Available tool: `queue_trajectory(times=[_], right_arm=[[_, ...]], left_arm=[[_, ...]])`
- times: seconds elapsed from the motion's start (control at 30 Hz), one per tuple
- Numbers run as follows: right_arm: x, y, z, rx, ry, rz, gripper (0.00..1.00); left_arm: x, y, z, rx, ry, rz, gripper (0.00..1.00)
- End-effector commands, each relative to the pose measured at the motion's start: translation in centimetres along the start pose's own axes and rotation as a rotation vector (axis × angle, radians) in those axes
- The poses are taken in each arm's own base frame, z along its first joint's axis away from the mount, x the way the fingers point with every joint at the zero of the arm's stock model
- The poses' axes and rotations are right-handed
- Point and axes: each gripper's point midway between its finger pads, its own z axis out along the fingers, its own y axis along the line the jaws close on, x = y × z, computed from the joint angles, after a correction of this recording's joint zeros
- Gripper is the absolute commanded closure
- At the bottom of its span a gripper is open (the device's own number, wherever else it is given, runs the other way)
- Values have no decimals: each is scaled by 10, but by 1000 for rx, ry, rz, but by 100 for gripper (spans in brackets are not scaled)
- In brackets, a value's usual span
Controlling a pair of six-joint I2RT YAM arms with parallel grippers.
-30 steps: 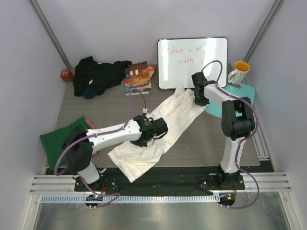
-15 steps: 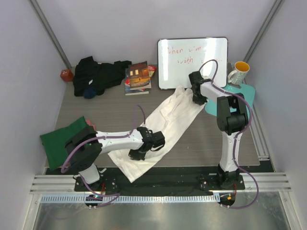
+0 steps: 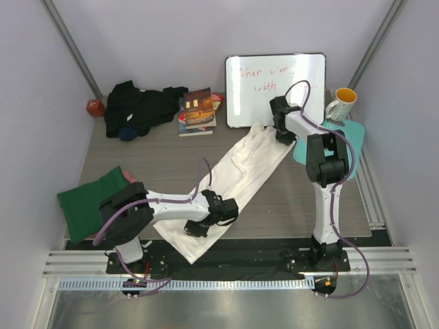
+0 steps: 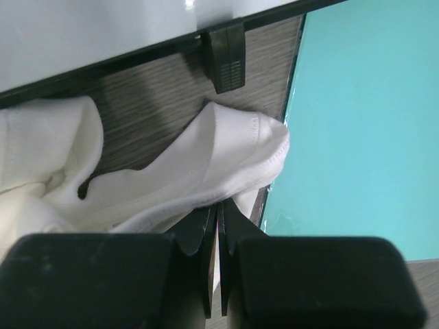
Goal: Fold and stack the t-shirts
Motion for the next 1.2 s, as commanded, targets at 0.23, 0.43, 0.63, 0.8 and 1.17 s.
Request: queue_trajectory(times=[0.23, 0.43, 0.63, 0.8, 1.17], right_arm=[[-7, -7, 26, -11, 22, 48, 90], [-22, -7, 14, -29, -8, 60, 90], [-42, -11, -42, -147, -93, 113, 80], [-49, -22, -102, -254, -170, 177, 72], [28, -1, -220, -628, -217, 250, 64]], left_arm=[[11, -58, -26, 171, 9, 11, 100], [9, -76, -39, 177, -20, 62, 100], [-16, -52, -75, 140, -154, 27, 88], [-45, -11, -106, 167, -292, -95, 62], [-75, 88, -82, 70, -316, -440, 54]])
